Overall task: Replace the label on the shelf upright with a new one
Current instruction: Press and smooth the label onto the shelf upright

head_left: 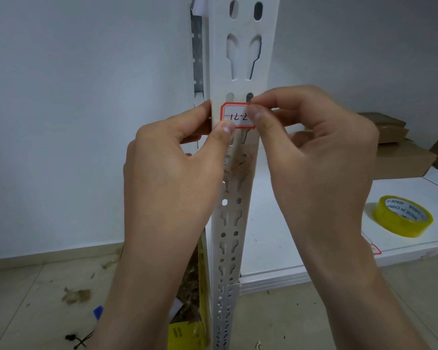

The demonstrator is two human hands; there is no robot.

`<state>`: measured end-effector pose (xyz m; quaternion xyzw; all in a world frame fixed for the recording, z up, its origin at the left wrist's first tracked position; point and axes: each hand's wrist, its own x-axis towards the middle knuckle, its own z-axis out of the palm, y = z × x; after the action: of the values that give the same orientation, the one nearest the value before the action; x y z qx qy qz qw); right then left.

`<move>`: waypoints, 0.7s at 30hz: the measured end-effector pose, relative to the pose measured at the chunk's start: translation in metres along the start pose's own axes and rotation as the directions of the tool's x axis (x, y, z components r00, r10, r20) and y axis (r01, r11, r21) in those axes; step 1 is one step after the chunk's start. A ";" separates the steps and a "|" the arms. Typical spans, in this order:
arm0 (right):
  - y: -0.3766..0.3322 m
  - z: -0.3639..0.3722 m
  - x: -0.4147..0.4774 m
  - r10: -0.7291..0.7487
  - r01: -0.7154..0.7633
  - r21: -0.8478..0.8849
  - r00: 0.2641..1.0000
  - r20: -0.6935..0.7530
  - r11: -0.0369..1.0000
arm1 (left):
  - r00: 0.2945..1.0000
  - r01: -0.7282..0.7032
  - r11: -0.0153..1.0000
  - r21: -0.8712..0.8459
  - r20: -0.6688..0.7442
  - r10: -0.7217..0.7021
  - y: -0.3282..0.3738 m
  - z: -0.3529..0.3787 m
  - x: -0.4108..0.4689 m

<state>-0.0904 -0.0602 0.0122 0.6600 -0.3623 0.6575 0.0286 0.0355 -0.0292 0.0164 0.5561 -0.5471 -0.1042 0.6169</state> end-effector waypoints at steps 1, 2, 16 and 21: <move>0.000 0.000 0.000 -0.005 0.005 -0.009 1.000 0.005 1.000 | 1.000 -0.002 1.000 0.001 0.000 0.002 0.000 0.000 0.000; 0.000 0.000 0.000 -0.008 0.008 -0.016 1.000 0.014 1.000 | 1.000 -0.003 1.000 0.000 0.003 0.003 0.000 0.000 0.001; 0.000 -0.002 0.001 -0.004 0.004 0.001 1.000 0.006 1.000 | 1.000 0.005 1.000 0.005 0.009 -0.005 0.000 -0.001 0.001; -0.001 -0.005 0.001 0.040 -0.040 0.043 0.999 0.006 0.998 | 1.000 0.007 1.000 -0.007 0.005 -0.007 -0.002 -0.001 0.002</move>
<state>-0.0946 -0.0575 0.0141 0.6548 -0.3614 0.6638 0.0002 0.0378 -0.0309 0.0163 0.5554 -0.5463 -0.1095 0.6173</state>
